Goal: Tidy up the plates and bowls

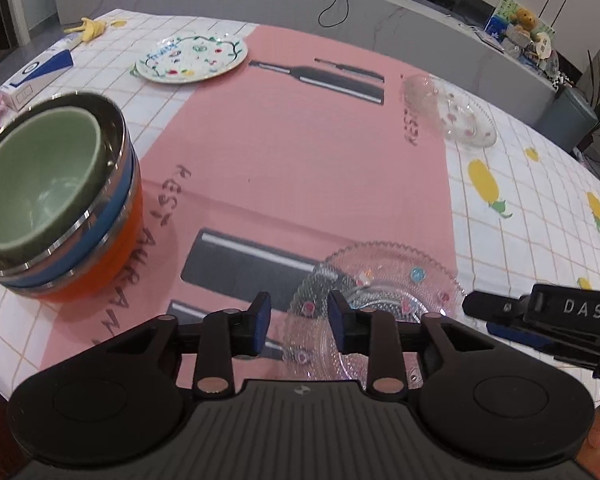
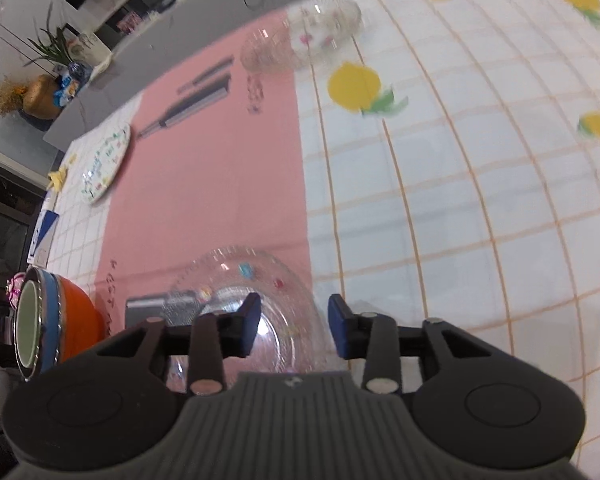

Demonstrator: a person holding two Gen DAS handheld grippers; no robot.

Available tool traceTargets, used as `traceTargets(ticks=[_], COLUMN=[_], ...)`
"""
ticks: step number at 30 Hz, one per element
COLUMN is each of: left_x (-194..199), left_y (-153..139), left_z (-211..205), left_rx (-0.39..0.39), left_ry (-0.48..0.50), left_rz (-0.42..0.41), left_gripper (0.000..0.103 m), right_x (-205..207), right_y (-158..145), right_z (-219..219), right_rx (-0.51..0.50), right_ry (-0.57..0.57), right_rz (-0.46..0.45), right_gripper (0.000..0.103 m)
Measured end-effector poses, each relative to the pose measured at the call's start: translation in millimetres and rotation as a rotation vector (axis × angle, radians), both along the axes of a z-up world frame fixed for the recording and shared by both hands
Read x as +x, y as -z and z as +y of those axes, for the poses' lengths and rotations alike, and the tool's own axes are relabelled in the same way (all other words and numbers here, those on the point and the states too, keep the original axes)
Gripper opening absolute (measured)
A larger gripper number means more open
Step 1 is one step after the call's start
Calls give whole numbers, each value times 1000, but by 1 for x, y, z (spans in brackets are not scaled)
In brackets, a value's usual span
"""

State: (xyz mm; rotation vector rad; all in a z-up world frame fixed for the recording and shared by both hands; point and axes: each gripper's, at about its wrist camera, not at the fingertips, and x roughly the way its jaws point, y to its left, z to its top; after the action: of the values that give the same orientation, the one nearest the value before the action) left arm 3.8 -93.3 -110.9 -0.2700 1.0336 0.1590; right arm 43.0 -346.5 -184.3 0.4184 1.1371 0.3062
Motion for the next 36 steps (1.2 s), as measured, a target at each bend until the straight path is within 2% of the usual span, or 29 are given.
traceTargets(ticks=[2, 9, 13, 22, 26, 32, 36], left_x=[3, 12, 18, 44, 61, 88, 102], left_y=[-8, -49, -76, -126, -126, -106, -88], left_z=[3, 23, 42, 113, 143, 195, 223], left_rx=[-2, -41, -14, 92, 147, 132, 138], left_ry=[12, 100, 160, 187, 202, 189, 190], left_rz=[-7, -31, -58, -158, -160, -130, -112], left_gripper=[38, 42, 42, 42, 42, 42, 42], right_x=[1, 11, 14, 27, 36, 54, 76], right_y=[-8, -30, -38, -41, -40, -36, -32], right_z=[2, 21, 37, 68, 87, 118, 147], right_rx=[24, 106, 128, 135, 126, 148, 98], right_ry=[1, -11, -46, -93, -111, -139, -179], right_rz=[-34, -130, -189, -234, -240, -231, -223], right_gripper=[44, 47, 50, 50, 50, 50, 50])
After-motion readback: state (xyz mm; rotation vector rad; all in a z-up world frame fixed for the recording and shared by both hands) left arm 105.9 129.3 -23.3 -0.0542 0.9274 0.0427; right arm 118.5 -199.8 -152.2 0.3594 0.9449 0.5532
